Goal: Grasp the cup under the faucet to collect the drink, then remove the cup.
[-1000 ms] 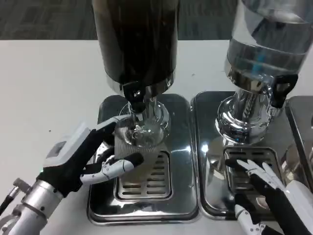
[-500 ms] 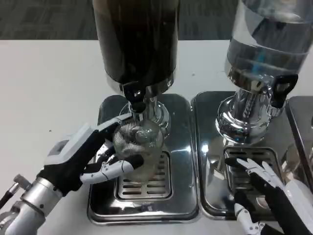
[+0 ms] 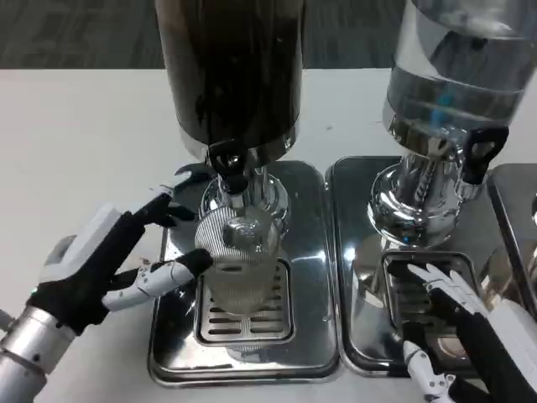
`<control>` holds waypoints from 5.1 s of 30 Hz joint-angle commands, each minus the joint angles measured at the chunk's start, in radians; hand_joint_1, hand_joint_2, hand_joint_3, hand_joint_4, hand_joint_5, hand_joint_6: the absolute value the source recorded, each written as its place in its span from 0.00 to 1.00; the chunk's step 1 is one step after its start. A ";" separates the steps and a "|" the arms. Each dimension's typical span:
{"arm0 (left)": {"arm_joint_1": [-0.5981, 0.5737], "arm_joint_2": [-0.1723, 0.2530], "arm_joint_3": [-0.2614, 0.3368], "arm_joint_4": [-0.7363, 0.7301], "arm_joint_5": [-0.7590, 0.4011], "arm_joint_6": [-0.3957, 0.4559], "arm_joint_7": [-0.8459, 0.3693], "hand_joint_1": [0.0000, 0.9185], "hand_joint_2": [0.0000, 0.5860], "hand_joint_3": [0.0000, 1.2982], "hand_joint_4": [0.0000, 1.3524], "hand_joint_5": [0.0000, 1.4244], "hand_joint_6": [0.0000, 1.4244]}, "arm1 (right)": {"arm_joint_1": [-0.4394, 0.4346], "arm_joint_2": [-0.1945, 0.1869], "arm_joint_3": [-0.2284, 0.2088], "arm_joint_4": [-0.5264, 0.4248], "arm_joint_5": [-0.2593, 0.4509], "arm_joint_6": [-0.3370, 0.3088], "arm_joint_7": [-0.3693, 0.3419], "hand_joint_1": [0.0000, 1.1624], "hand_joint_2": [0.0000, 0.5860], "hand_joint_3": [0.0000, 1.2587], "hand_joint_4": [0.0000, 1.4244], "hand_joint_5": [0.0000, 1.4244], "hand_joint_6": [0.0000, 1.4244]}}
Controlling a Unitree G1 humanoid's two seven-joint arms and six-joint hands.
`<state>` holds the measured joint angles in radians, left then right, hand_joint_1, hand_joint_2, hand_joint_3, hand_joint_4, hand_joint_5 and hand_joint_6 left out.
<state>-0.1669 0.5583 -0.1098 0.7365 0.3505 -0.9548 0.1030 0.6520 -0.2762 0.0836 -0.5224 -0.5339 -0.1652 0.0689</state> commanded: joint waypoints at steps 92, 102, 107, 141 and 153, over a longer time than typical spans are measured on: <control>-0.187 -0.114 0.239 -0.499 -0.905 0.973 -1.193 0.00 0.07 0.09 0.00 0.07 0.04 | -0.015 0.073 0.107 0.099 -0.057 -0.024 -0.176 0.44 1.00 0.17 0.07 0.04 0.13; -0.175 -0.099 0.225 -0.544 -0.846 0.869 -1.217 0.00 0.08 0.10 0.00 0.07 0.03 | -0.030 0.075 0.111 0.110 -0.054 -0.021 -0.173 0.44 1.00 0.17 0.07 0.04 0.13; -0.164 -0.089 0.226 -0.562 -0.819 0.801 -1.233 0.00 0.08 0.10 0.01 0.07 0.03 | -0.038 0.075 0.114 0.114 -0.052 -0.019 -0.170 0.44 1.00 0.17 0.07 0.04 0.13; -0.086 -0.035 0.152 -0.623 -0.730 0.572 -1.223 0.00 0.08 0.14 0.04 0.10 0.05 | -0.020 0.067 0.087 0.103 -0.027 -0.021 -0.157 0.44 1.00 0.17 0.07 0.04 0.13; -0.070 -0.018 0.136 -0.648 -0.699 0.497 -1.182 0.00 0.08 0.14 0.04 0.10 0.05 | -0.029 0.056 0.071 0.102 -0.002 -0.022 -0.143 0.44 1.00 0.17 0.07 0.04 0.12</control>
<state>-0.2631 0.5335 0.0585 0.1090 -0.3758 -0.4278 -1.0466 0.6254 -0.2118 0.1632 -0.4077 -0.5520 -0.1806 -0.0819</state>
